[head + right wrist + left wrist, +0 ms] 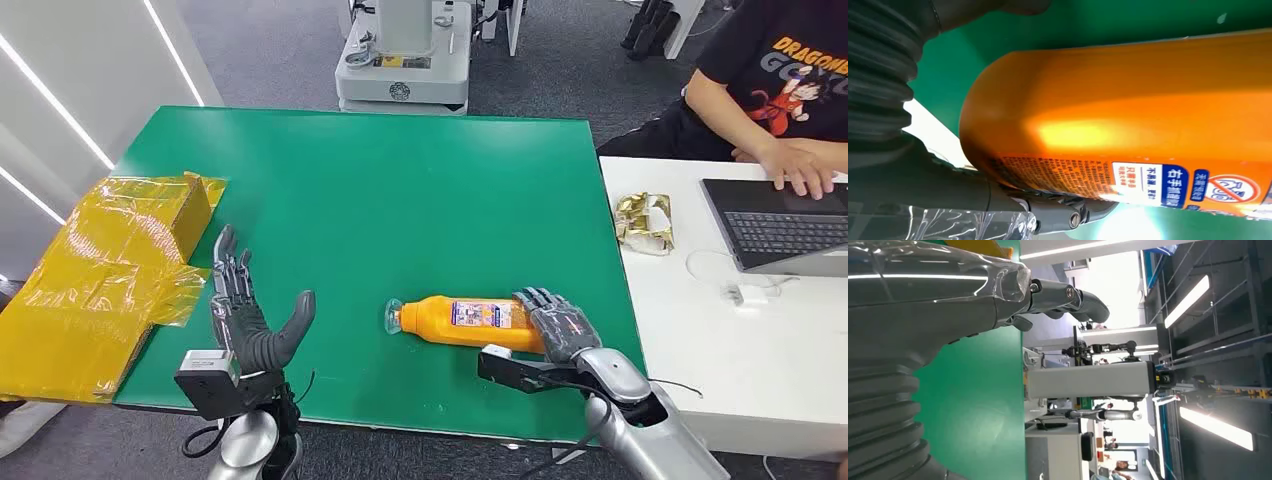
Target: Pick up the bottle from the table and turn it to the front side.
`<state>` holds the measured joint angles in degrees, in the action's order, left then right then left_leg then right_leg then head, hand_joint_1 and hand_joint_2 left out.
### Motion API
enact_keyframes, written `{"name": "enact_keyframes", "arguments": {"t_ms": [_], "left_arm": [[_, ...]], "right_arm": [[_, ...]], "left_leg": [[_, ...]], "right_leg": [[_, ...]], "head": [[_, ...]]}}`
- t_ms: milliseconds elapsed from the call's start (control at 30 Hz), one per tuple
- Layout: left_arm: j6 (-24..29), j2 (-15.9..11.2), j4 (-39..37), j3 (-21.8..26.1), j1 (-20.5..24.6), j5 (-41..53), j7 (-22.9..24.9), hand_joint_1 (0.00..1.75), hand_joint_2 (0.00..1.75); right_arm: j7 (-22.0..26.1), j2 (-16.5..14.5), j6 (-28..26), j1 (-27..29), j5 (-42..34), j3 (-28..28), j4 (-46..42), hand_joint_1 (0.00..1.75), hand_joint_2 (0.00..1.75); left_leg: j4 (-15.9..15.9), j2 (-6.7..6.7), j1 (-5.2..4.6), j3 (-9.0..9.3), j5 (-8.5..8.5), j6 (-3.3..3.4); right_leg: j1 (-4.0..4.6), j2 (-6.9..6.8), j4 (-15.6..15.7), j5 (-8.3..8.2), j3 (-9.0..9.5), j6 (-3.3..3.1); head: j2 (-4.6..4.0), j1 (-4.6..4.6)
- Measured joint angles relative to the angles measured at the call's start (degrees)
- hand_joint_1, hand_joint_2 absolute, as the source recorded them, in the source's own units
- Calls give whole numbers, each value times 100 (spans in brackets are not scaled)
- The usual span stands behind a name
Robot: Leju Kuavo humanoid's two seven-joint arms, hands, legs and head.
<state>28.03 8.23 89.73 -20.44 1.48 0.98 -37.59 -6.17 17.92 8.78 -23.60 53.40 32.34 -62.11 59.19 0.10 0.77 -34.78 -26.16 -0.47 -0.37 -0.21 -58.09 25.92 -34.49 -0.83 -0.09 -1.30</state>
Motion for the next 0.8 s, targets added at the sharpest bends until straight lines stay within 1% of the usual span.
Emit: {"name": "enact_keyframes", "arguments": {"t_ms": [300,567,700,800], "left_arm": [[-22,21,-65,0,93,-20,0,0,175],[-2,20,-80,1,88,-20,0,0,175],[-23,20,-111,0,87,-23,-1,0,175],[-37,29,-132,0,87,-23,-2,0,175]], "right_arm": [[77,20,35,65,-57,-106,0,0,175],[137,-8,-179,40,28,-132,115,0,175],[102,-36,-169,-44,122,-123,161,0,175],[198,-99,-44,-212,109,-90,249,0,175]], "left_leg": [[2,1,0,2,0,0],[1,1,0,3,0,1],[1,0,0,1,1,1],[2,1,0,1,2,2]], "right_leg": [[0,1,0,0,4,0],[0,0,0,0,8,0],[0,-1,-1,-2,9,1],[0,0,-3,-6,9,3]], "head": [[0,0],[0,-1],[0,0],[0,-1]]}}
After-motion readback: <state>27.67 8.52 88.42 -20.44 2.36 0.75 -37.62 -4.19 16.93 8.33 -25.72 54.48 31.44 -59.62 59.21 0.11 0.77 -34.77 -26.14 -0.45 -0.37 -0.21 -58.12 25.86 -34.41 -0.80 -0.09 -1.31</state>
